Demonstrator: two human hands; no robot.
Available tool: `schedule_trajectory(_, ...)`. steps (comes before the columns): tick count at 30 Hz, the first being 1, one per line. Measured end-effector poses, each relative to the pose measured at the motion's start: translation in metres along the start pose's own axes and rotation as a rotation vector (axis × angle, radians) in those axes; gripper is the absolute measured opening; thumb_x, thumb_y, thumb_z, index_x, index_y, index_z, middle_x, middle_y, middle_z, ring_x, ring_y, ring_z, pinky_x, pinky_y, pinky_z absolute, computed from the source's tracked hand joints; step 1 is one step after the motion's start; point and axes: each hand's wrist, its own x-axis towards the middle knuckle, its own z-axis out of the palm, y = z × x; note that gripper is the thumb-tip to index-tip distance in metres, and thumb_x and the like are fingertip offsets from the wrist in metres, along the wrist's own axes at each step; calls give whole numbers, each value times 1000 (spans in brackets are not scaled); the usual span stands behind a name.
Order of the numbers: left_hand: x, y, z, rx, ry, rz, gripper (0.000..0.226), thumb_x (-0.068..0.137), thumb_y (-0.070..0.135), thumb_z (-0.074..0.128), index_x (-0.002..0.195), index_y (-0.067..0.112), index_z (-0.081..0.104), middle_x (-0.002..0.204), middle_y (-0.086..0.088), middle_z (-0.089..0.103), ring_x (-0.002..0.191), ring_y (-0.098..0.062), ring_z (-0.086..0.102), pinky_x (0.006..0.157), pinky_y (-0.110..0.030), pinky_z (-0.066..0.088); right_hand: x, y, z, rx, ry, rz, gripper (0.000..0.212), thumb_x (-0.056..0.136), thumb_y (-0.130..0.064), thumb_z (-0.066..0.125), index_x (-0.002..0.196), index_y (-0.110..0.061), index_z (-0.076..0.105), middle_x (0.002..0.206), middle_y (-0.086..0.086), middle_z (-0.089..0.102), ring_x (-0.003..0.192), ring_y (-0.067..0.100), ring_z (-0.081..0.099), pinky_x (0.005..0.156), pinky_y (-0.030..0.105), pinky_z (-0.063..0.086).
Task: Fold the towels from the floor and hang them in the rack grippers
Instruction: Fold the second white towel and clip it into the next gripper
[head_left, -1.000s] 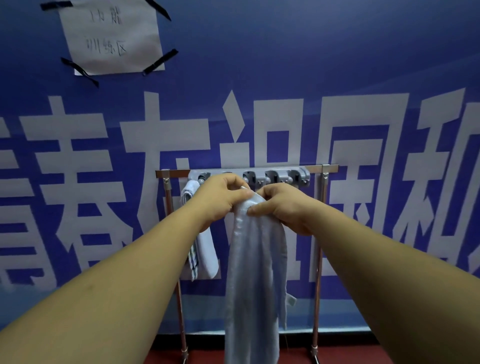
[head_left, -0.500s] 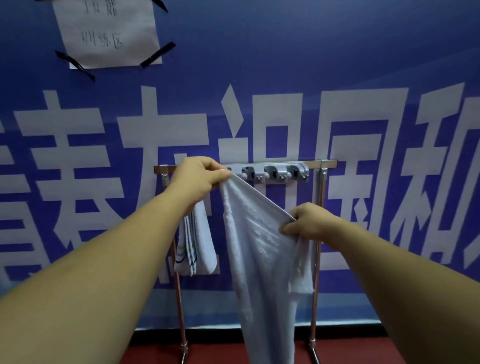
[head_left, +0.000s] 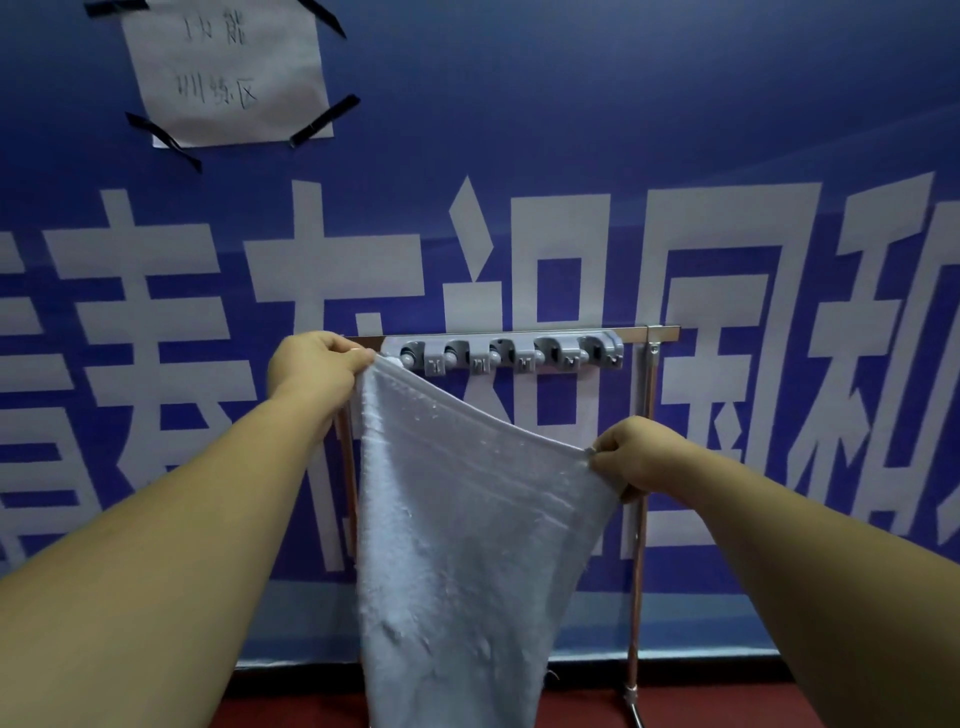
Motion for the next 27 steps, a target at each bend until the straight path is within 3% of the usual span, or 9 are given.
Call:
schedule_trajectory(4, 2, -10, -5, -39, -44, -23, 10, 92, 26, 82, 83, 27, 80, 99, 2, 75, 99, -24, 70, 89, -50, 64, 2, -2, 2, -18, 46, -21, 9, 103, -14, 63, 105, -15, 72, 98, 7, 69, 82, 18, 70, 60, 22, 57)
schedule_trajectory(10, 1, -11, -9, -51, -210, -4, 7, 96, 23, 78, 91, 28, 81, 106, 2, 75, 105, -22, 68, 95, -49, 61, 1, -19, -2, -77, 18, -97, 22, 94, 0, 67, 103, -19, 75, 99, 1, 71, 94, 19, 68, 79, 27, 59)
schedule_trajectory(12, -2, -9, -10, -28, -270, 13, 8, 98, 23, 76, 96, 30, 80, 109, 3, 73, 107, -20, 66, 96, -45, 59, 0, -26, -5, -62, 21, -139, 22, 95, -1, 66, 101, -19, 76, 98, 1, 71, 96, 19, 67, 85, 32, 60)
schedule_trajectory(16, -17, -1, -6, -13, -442, 94, 11, 101, 18, 71, 106, 24, 79, 113, 6, 71, 105, -11, 62, 79, -27, 49, -5, -51, -8, -28, -15, -258, 24, 99, -7, 61, 99, -25, 75, 100, -4, 70, 99, 16, 64, 91, 35, 55)
schedule_trajectory(20, -27, 8, 3, -24, -549, 91, 10, 100, 17, 73, 102, 20, 82, 110, -3, 75, 102, -19, 68, 72, -26, 50, -8, -73, -9, -8, -22, -358, 23, 102, -12, 61, 98, -27, 77, 101, -4, 71, 98, 19, 64, 88, 35, 53)
schedule_trajectory(24, -34, 14, 9, -104, -652, 71, 8, 99, 19, 75, 102, 20, 82, 90, -10, 75, 74, -21, 62, 56, -29, 48, -13, -86, -9, 35, -32, -431, 22, 103, -12, 61, 99, -27, 77, 98, -8, 69, 92, 9, 61, 78, 25, 49)
schedule_trajectory(27, -42, 22, 16, -154, -775, 55, 13, 101, 15, 72, 112, 12, 77, 97, -8, 81, 88, -24, 79, 74, -36, 64, -15, -92, -6, 46, -27, -470, 22, 103, -12, 62, 101, -26, 78, 93, -13, 67, 84, 4, 60, 75, 21, 46)
